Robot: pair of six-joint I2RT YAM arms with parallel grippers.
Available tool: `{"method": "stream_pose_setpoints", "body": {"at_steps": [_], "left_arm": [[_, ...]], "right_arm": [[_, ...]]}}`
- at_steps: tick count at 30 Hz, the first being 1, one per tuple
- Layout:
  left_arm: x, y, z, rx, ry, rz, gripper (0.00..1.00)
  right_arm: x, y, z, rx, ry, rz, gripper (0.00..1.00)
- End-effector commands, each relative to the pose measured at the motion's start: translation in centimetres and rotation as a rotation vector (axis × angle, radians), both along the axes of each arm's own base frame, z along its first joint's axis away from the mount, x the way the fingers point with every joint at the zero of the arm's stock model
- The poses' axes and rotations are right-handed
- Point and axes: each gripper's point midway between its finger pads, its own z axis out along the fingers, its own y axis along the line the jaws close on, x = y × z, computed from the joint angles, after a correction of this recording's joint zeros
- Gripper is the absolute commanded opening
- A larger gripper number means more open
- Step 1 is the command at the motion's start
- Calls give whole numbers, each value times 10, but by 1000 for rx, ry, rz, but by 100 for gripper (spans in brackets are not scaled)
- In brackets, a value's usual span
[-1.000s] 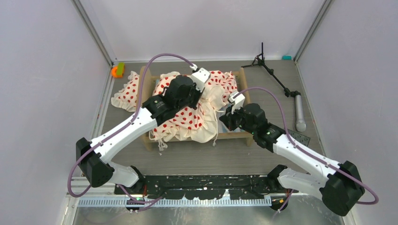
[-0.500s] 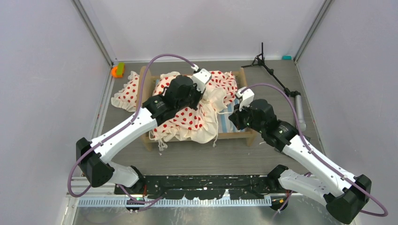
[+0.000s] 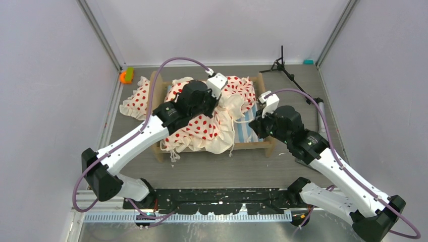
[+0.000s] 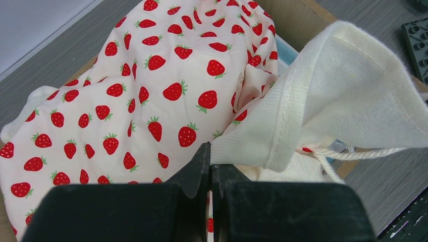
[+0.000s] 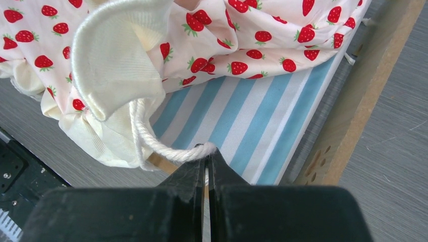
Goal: Set up the pet bed
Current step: Cross the ropes on the bed frame.
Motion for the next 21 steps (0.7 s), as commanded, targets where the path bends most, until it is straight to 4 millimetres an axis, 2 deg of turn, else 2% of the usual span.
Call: {"method": "stream_pose_setpoints", "body": {"at_steps": [1, 10, 21], "left_arm": [[5, -4, 23, -40, -42, -9, 0], [5, -5, 20, -41, -37, -11, 0], [6, -5, 18, -35, -35, -12, 0]], "right_arm": [[2, -6, 11, -2, -29, -25, 0], [5, -7, 0, -21, -19, -39, 0], [-1, -6, -17, -58, 52, -15, 0]]}}
